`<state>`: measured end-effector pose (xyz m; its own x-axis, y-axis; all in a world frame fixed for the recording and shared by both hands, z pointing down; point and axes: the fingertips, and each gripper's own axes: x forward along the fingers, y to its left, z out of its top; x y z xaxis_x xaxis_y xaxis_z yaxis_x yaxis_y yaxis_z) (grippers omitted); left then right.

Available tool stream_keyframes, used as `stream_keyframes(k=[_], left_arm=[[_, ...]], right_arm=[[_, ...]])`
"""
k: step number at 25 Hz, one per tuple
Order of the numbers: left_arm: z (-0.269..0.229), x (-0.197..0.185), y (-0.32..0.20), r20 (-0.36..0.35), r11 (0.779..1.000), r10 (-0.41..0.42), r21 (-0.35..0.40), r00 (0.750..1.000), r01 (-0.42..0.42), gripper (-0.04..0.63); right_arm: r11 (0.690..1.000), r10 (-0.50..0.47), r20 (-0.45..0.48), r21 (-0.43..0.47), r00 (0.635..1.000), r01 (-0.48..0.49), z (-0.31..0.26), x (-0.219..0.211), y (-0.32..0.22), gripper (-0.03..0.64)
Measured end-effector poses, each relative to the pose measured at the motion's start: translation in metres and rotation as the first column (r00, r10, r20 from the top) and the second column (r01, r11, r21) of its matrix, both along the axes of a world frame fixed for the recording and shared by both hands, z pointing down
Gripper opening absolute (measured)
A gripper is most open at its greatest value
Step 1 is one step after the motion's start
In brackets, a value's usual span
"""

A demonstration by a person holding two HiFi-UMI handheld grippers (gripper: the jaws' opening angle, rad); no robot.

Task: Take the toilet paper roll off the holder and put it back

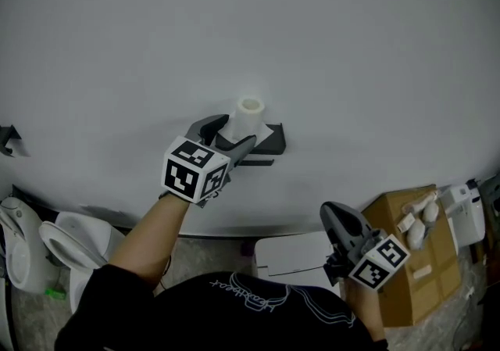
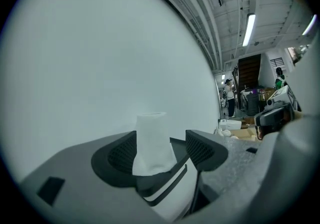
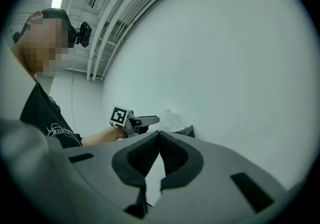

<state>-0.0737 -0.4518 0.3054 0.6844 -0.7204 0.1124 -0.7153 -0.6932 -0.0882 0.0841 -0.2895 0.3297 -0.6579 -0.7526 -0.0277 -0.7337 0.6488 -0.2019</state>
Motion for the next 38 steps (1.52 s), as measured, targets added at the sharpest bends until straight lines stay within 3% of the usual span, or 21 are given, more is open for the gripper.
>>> stream_keyframes(k=[8,15,23,30,38], left_arm=[[0.004,0.012,-0.029,0.037,1.000,0.029,0.009,0.999,-0.029,0.295],[0.007,0.015,-0.042,0.029,0.999,0.046,-0.017,0.999,-0.045,0.293],[0.007,0.016,-0.044,0.052,0.997,0.072,-0.025,0.996,-0.071,0.256],[0.006,0.016,-0.042,0.068,0.997,0.071,-0.040,0.995,-0.068,0.250],[-0.017,0.009,-0.028,0.022,0.999,0.043,-0.006,0.999,-0.043,0.250]], right_arm=[[0.999,-0.015,-0.026,-0.051,1.000,0.014,0.023,-0.003,-0.031,0.005],[0.997,-0.026,-0.012,-0.074,1.000,0.025,0.038,-0.003,-0.050,0.005],[0.995,-0.026,-0.002,-0.099,1.000,0.026,0.053,-0.001,-0.063,0.005],[0.992,-0.032,-0.019,-0.120,0.999,0.030,0.063,-0.004,-0.059,0.005],[0.993,-0.014,-0.028,-0.120,1.000,0.010,0.060,0.002,-0.034,0.005]])
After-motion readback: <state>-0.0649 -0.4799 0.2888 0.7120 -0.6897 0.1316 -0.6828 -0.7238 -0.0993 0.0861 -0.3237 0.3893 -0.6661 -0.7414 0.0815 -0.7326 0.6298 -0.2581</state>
